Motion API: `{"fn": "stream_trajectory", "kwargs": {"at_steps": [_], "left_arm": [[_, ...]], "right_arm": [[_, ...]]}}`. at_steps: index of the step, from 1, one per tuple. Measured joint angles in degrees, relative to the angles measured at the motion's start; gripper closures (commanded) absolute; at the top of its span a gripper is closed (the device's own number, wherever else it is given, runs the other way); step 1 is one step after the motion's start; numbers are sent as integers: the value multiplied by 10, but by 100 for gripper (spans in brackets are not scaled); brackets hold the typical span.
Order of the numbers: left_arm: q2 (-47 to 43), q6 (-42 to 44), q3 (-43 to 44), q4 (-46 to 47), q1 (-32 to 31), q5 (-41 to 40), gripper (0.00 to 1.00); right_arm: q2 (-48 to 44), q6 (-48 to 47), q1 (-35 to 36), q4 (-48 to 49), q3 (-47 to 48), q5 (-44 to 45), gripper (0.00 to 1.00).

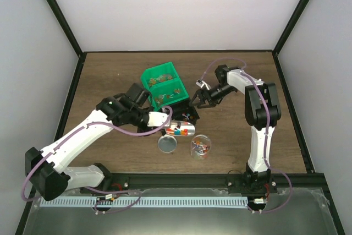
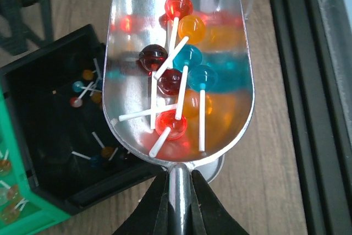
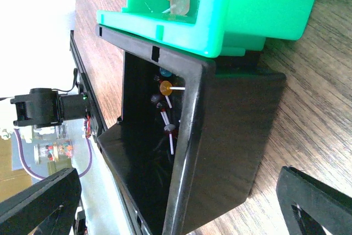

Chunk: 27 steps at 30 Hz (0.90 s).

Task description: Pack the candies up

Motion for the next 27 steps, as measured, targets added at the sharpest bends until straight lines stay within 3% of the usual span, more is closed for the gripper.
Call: {"fn": "stream_trajectory", "kwargs": {"at_steps": [12, 27], "left_arm": [[57, -23, 53, -43, -102, -76, 96], [129, -51, 102, -80, -158, -151, 96]], "right_arm": [[-7, 2, -5, 5, 0, 0, 0], [-12, 9, -7, 12, -1, -1, 0]]}}
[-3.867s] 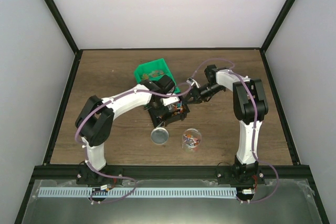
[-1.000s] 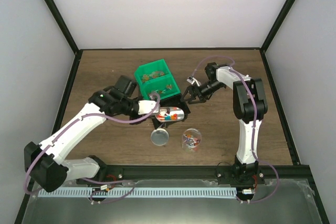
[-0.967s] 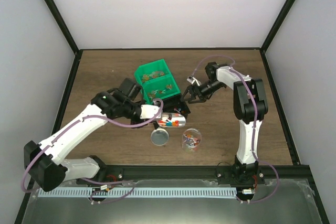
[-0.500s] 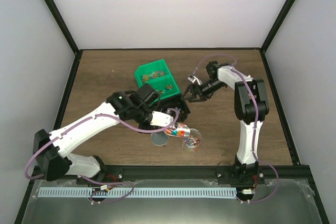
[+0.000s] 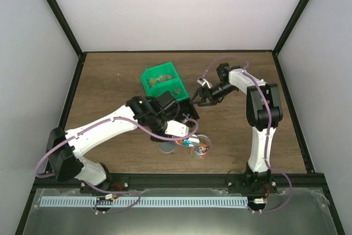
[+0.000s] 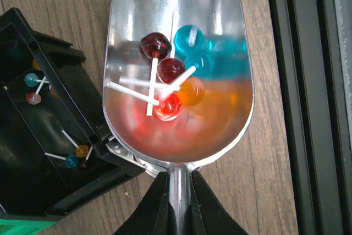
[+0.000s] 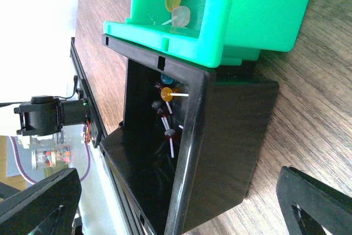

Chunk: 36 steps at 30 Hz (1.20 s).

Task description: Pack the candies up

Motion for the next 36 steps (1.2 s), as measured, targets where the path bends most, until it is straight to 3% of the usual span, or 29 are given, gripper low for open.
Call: {"fn": "stream_trajectory", "kwargs": {"at_steps": [17, 27, 36], "left_arm": [[58, -29, 67, -50, -29, -59, 96], [82, -35, 96, -83, -45, -80, 96], [71, -84, 99, -85, -21, -59, 96]], "right_arm": [[-8, 0, -7, 6, -4, -8, 3], [-8, 9, -7, 9, -3, -7, 14], [-13, 30, 5, 17, 36, 67, 20]]}}
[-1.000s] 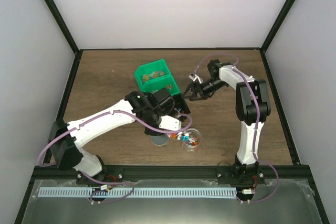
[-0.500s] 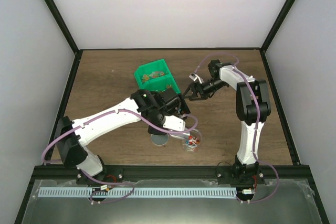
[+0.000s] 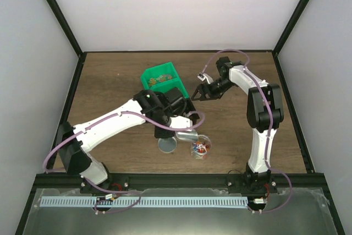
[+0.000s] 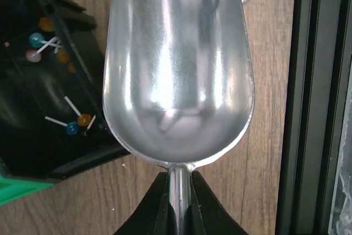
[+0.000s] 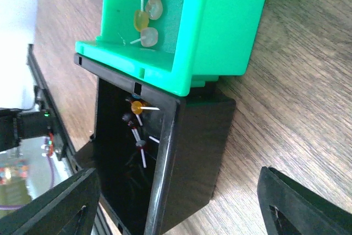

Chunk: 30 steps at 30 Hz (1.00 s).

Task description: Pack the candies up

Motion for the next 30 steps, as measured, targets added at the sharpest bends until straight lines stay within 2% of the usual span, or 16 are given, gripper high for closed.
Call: {"fn": "stream_trajectory", "kwargs": {"at_steps": [4, 7, 10, 14, 19, 22, 26, 30], "left_arm": [[-20, -19, 2, 6, 37, 23, 96], [-44, -33, 3, 25, 93, 57, 96], [-83, -47, -7, 68, 153, 73, 96], [-147, -68, -40, 124, 182, 74, 96], [-190, -104, -69, 181, 227, 73, 96], [-199, -115, -87, 198, 255, 67, 96], [-208, -125, -110, 203, 275, 62, 96], [-220, -128, -128, 202, 284, 60, 96]], "right_arm": [[-17, 0, 28, 1, 0, 57, 21], [-26, 2, 54, 4, 0, 96, 22], [-27, 7, 77, 8, 0, 127, 24], [-27, 21, 104, 15, 0, 171, 29], [-27, 41, 138, 31, 0, 229, 39], [-27, 49, 158, 41, 0, 264, 50], [-21, 63, 168, 47, 2, 291, 58], [-14, 71, 169, 52, 2, 303, 75]]}}
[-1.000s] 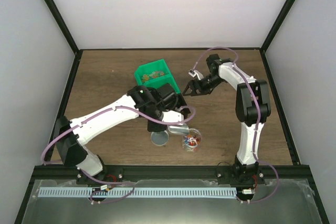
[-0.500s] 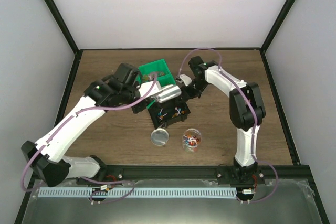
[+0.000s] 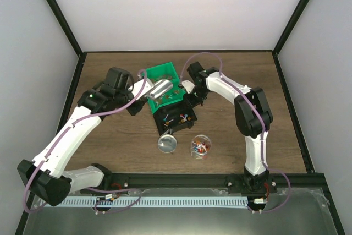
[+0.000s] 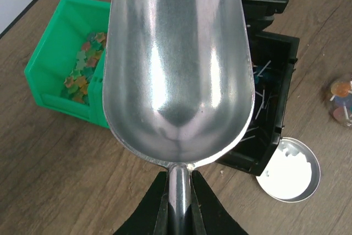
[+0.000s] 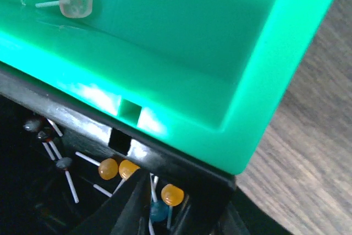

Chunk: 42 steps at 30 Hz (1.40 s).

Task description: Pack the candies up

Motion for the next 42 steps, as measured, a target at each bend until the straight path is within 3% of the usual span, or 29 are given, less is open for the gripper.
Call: {"fn": "stream_trajectory", "kwargs": {"at_steps": [9, 17, 25, 42], "left_arm": [[-5, 0, -7, 0, 6, -5, 96], [7, 13, -10, -17, 7, 5, 96], [78, 70, 20, -96, 1, 11, 96], [239, 188, 171, -274, -110, -115, 96]], "right_arm": [[0, 7, -11, 20, -8, -2, 99], [-4, 19, -42, 44, -29, -54, 99], [-7, 56, -116, 85, -72, -150, 99], [-55, 96, -109, 125, -120, -88, 99]]}}
